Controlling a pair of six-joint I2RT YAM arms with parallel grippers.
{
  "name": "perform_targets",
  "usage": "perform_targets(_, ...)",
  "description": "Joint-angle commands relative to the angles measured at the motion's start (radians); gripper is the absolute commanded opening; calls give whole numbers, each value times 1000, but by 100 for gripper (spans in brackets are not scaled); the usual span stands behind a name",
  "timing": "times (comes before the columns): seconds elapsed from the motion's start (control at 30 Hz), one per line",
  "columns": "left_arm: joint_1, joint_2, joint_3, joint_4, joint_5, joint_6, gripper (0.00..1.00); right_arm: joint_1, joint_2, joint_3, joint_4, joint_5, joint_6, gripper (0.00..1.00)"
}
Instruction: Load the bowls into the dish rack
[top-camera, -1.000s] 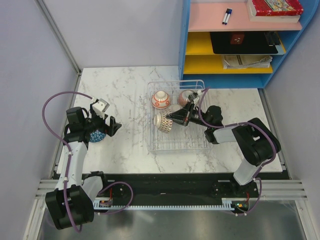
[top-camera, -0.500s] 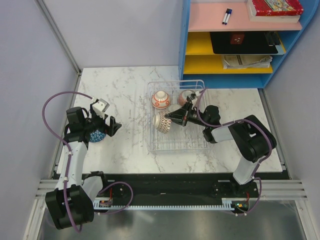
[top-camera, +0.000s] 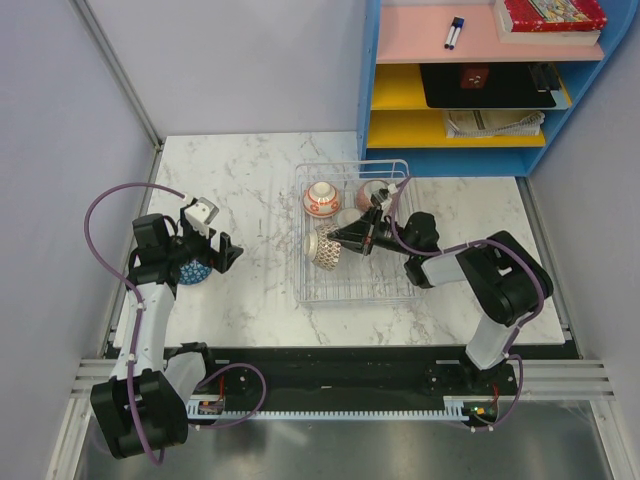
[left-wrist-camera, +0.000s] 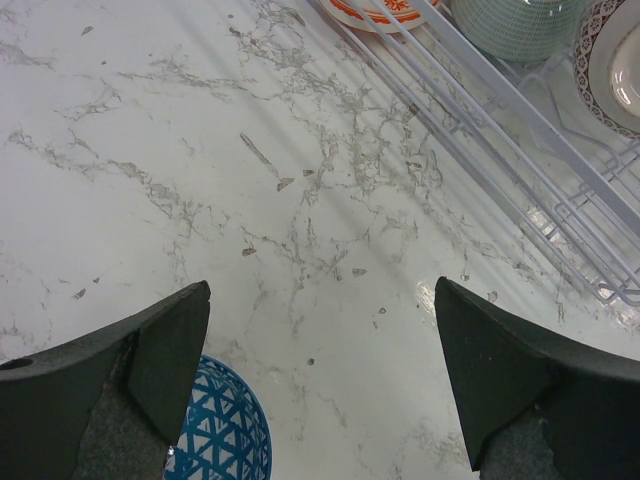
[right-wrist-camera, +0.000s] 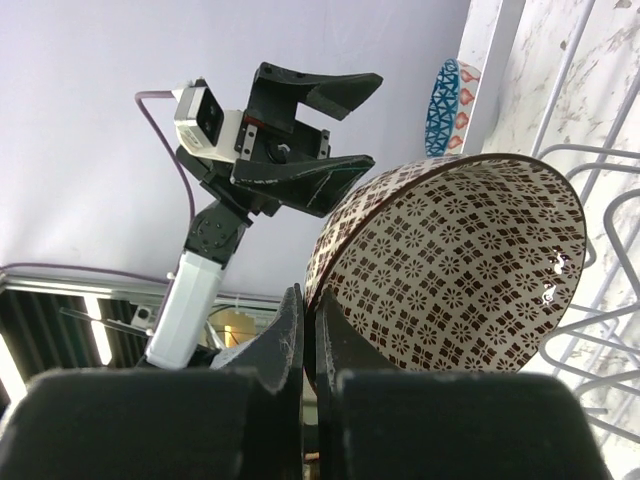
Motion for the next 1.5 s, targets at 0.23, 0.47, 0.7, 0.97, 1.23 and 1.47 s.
perform_targets(0.23,9,-5,-6,13,42,32,100,-24,-2,-7,112,14,-120,0)
perform_targets(0.47,9,0,-5,12,42,35,100,-24,21,-9,83,19,-145,0)
perform_targets(0.7,9,-2,-5,7,46,37,100,-26,9,-12,-28,32,-203,0)
perform_targets(0.97,8,-5,-3,2,50,41,100,-30,-54,-15,-263,78,-336,1)
perform_targets(1.23,9,-6,-2,-4,53,46,100,-32,-103,-15,-386,115,-413,0)
perform_targets(1.47,9,-11,-2,-7,54,47,100,-30,-104,-12,-472,148,-459,0)
